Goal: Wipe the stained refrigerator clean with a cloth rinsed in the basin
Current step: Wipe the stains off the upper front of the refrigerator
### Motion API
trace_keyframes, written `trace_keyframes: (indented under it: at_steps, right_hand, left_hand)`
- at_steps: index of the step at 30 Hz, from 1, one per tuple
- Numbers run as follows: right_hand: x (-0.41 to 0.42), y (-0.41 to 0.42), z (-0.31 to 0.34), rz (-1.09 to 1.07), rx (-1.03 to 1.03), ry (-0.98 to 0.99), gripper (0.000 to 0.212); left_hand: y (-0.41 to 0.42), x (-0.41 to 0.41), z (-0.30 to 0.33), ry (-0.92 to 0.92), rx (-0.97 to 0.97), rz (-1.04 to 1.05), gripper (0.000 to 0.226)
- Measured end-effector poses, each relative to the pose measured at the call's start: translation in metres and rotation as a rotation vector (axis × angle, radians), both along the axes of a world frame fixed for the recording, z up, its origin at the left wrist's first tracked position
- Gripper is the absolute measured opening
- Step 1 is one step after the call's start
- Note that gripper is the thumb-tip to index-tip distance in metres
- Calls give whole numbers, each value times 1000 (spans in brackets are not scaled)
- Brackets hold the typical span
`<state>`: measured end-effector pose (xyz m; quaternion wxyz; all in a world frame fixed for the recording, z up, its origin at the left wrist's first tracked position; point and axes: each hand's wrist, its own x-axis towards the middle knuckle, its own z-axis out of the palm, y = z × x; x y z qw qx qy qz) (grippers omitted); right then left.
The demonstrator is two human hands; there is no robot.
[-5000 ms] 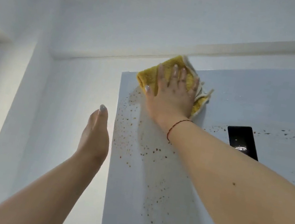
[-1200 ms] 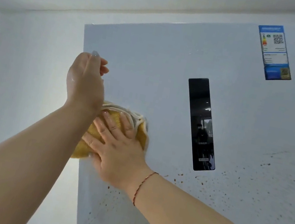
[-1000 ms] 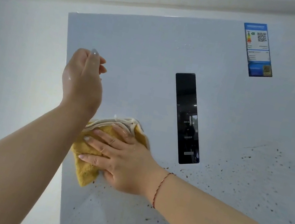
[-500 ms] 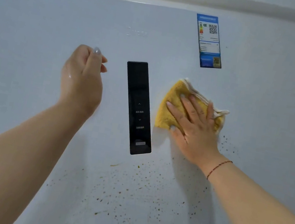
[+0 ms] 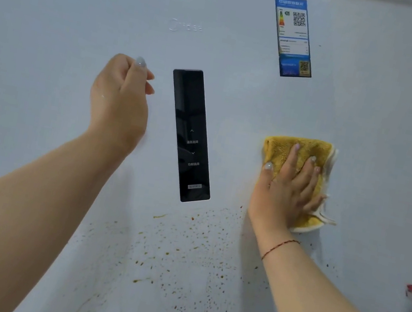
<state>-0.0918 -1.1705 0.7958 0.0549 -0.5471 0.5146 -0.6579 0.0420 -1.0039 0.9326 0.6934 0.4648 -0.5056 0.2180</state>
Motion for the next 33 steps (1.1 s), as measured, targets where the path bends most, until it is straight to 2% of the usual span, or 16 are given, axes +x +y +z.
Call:
trace_keyframes:
  at_steps: [8,21,25,29,31,33]
  right_hand:
    - [69,62,9,50,-243,186,65]
    - [185,154,35,201,-697,637,60]
    - [208,171,21,330,-864,839,58]
    - [209,170,-24,508,-1048,1003,46]
    - [206,174,-41,668,-1062,1010,35]
    - [195,185,-43,875,-976,934,20]
  left_hand:
    - [37,26,1,1,3,76,26]
    - [110,90,-6,83,2,223,29]
    - [122,102,-8,99,-3,223,28]
    - [128,104,-11,109,-7,222,27]
    - [130,103,-13,116,-1,214,27]
    - [132,101,-13,110,22,203,27]
